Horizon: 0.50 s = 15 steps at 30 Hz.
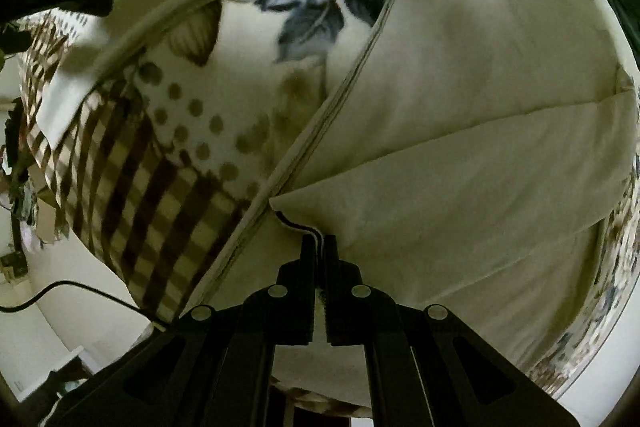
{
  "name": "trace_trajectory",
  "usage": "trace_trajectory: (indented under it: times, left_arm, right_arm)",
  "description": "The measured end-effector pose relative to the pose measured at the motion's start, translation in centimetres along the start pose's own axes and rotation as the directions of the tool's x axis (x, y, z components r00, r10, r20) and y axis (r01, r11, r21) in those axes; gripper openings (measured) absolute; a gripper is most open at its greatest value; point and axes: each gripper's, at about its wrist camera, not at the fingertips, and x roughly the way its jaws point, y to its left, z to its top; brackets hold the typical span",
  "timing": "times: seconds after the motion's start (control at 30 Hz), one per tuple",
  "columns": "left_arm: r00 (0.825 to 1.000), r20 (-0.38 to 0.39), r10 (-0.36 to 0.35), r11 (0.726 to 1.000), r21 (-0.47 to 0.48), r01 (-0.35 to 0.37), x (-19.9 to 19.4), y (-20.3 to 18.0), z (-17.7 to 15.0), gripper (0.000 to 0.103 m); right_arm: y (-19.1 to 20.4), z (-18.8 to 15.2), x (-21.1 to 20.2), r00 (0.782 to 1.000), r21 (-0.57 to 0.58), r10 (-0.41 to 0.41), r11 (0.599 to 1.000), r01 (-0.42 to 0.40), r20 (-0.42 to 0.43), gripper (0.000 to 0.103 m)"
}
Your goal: Fold small clothes
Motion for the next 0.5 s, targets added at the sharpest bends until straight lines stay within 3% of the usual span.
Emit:
trace_trajectory:
  times: [0.07,0.13,0.17,0.23,0.27,0.3,0.4,0.5]
  left_arm:
    - [1.000,-0.015,-0.019,0.999,-0.026,0.018,0.2,1.2,-0.1,0.103]
    - [0.998,-0.038,-0.049,0.997,-0.067,0.047,0.4,2.3,-0.5,0.103]
    - [0.996,-0.049,-0.070,0.994,-0.092,0.065,0.5,2.9,-0.7,0.103]
    - [0.989,-0.066,-0.134,0.978,-0.169,0.121,1.0,5.2,-1.3,0.103]
    - [0.984,-0.070,-0.162,0.969,-0.202,0.145,1.2,6.1,-1.6,0.103]
    - [0.979,-0.071,-0.189,0.957,-0.237,0.167,1.6,7.1,-2.0,0.103]
    - [0.963,-0.090,-0.254,0.925,-0.314,0.215,3.2,9.0,-2.9,0.103]
    - [0.928,-0.100,-0.359,0.839,-0.469,0.274,5.6,11.3,-4.3,0.102]
  right_arm:
    - [0.3,-0.9,0.3,1.000,0.006,0.004,1.000,-0.004,-0.016,0.004]
    - [-0.9,-0.6,0.4,0.998,0.065,0.058,0.996,-0.056,-0.028,0.006]
    - [-2.0,-1.2,0.5,0.990,0.138,0.136,0.982,-0.129,-0.041,0.012]
    - [-4.2,-2.0,0.2,0.968,0.249,0.248,0.941,-0.231,-0.038,0.034]
    - [-5.5,-3.1,-0.2,0.954,0.321,0.298,0.905,-0.280,-0.007,0.049]
    - [-6.4,-4.0,-0.6,0.949,0.367,0.316,0.880,-0.301,0.020,0.055]
    - [-8.6,-6.3,-1.4,0.950,0.457,0.306,0.837,-0.300,0.062,0.055]
    - [-10.9,-8.1,-1.9,0.950,0.520,0.299,0.800,-0.299,0.086,0.055]
